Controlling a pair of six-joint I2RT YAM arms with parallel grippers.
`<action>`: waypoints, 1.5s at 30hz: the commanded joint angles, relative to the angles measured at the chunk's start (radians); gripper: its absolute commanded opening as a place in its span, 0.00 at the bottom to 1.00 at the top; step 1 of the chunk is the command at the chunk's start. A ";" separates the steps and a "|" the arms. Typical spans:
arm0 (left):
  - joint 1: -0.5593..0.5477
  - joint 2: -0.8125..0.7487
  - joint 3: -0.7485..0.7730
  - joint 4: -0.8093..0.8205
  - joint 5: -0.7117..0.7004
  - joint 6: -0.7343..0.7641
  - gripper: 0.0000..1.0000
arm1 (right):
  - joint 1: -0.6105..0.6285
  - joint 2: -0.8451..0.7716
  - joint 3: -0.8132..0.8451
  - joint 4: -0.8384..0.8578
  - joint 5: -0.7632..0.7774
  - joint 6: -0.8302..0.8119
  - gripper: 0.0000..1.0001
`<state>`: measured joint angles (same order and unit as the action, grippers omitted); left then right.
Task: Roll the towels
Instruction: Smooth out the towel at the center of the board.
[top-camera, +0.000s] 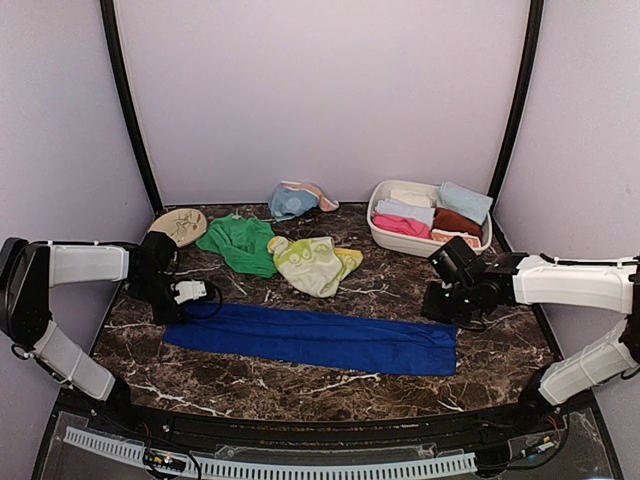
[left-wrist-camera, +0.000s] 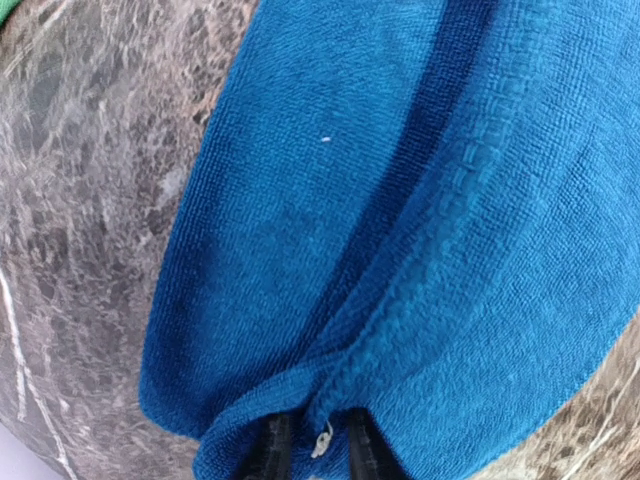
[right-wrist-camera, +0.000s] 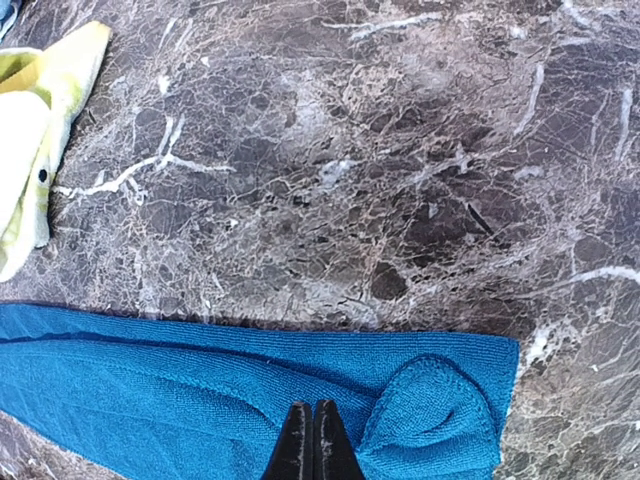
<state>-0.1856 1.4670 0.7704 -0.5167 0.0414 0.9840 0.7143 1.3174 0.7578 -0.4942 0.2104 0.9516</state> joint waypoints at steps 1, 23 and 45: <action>-0.006 0.030 0.008 0.011 -0.011 -0.015 0.13 | 0.005 -0.016 0.025 -0.026 0.031 -0.015 0.00; -0.006 -0.104 0.069 -0.118 0.027 -0.060 0.00 | 0.038 0.122 -0.008 0.071 -0.053 0.119 0.31; -0.006 -0.137 0.048 -0.141 0.040 -0.045 0.00 | 0.051 0.107 -0.068 0.159 -0.026 0.259 0.18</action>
<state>-0.1883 1.3571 0.8349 -0.6254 0.0673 0.9340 0.7559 1.4155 0.7048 -0.4103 0.1947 1.1690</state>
